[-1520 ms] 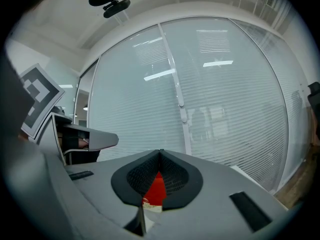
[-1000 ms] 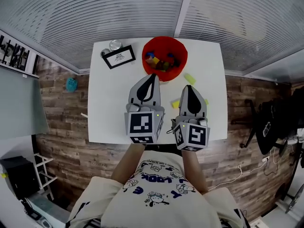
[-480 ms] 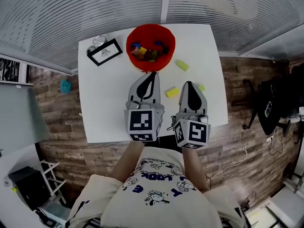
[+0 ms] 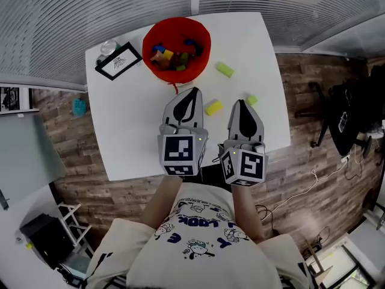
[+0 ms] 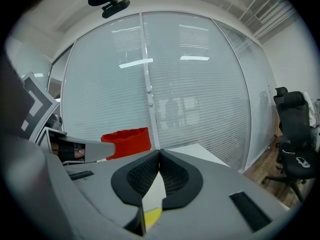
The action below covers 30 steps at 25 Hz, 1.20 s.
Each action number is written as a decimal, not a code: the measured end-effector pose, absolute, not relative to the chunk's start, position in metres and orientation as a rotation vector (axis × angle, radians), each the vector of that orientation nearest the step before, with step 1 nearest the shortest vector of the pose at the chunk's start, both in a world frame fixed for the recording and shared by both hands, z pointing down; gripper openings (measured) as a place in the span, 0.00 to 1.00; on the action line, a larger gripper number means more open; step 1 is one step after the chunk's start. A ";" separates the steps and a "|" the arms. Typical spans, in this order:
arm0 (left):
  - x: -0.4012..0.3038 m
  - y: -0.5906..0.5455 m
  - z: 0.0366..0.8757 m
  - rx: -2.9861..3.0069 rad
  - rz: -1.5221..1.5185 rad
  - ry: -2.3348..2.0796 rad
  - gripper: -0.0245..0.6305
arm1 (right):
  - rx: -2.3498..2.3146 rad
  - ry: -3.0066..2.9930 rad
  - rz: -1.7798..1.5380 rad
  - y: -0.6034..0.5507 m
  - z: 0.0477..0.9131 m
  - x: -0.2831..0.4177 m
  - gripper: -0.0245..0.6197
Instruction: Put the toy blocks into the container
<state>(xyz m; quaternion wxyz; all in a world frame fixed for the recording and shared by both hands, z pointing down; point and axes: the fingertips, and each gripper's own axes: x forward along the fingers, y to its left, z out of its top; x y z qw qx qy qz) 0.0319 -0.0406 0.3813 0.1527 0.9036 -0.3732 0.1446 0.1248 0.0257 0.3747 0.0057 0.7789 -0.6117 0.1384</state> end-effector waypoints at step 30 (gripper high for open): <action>0.070 -0.001 0.481 2.540 0.737 -0.799 0.18 | 2.457 -1.748 0.675 0.053 0.449 0.150 0.09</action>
